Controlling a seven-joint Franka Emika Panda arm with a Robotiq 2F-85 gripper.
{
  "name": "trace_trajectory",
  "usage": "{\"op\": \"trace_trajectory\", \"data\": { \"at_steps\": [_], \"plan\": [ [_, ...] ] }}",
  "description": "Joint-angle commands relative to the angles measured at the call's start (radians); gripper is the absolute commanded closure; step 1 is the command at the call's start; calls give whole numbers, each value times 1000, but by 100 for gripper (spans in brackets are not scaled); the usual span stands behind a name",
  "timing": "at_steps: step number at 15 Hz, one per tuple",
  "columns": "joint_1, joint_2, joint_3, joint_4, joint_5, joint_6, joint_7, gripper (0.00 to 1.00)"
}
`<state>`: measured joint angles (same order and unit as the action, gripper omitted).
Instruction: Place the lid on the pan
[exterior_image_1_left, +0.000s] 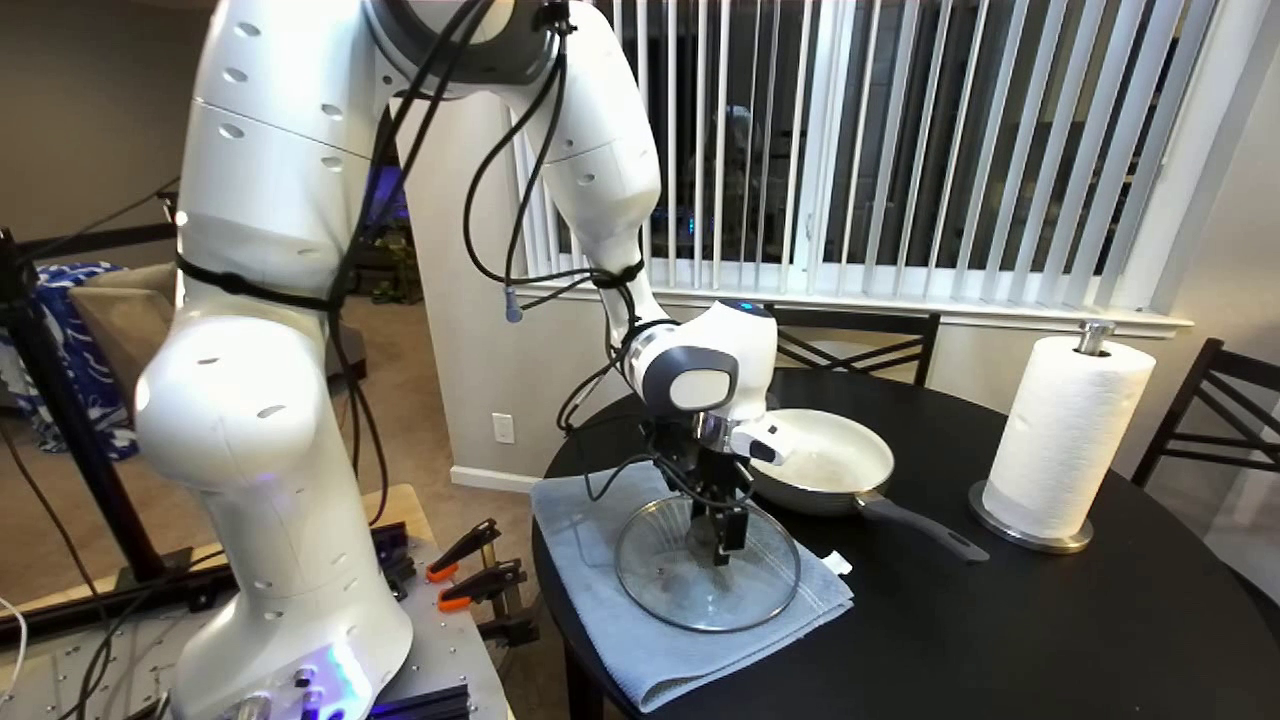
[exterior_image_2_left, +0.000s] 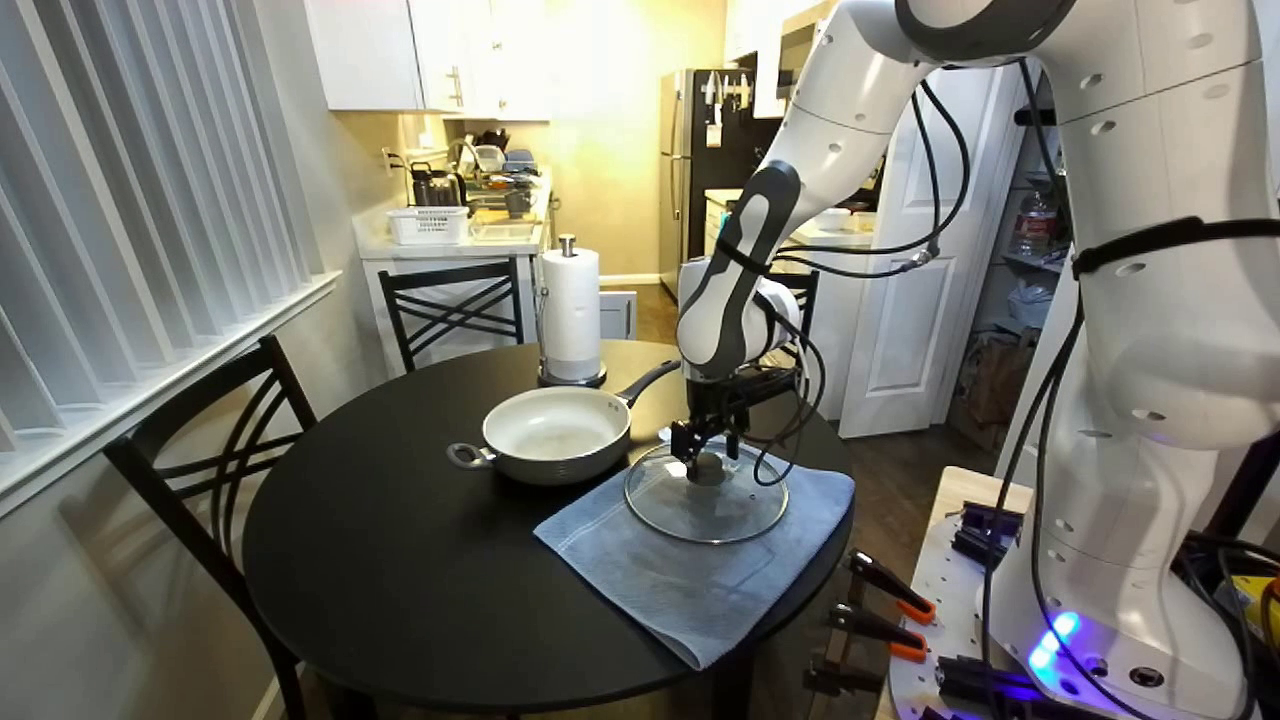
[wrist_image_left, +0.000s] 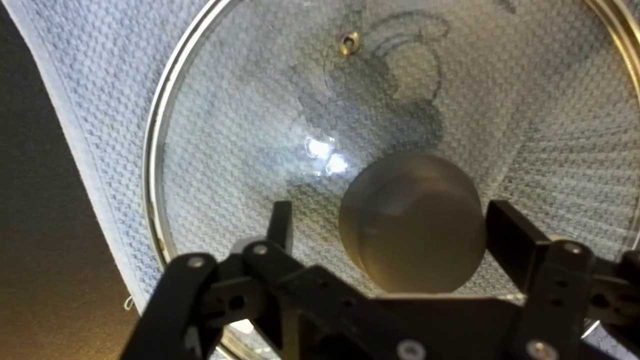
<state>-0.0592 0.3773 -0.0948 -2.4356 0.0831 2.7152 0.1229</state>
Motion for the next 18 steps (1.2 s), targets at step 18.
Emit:
{"op": "trace_trajectory", "data": {
  "at_steps": [18],
  "plan": [
    [-13,-377,57,-175,77,-57,-39,67]
  ]
}}
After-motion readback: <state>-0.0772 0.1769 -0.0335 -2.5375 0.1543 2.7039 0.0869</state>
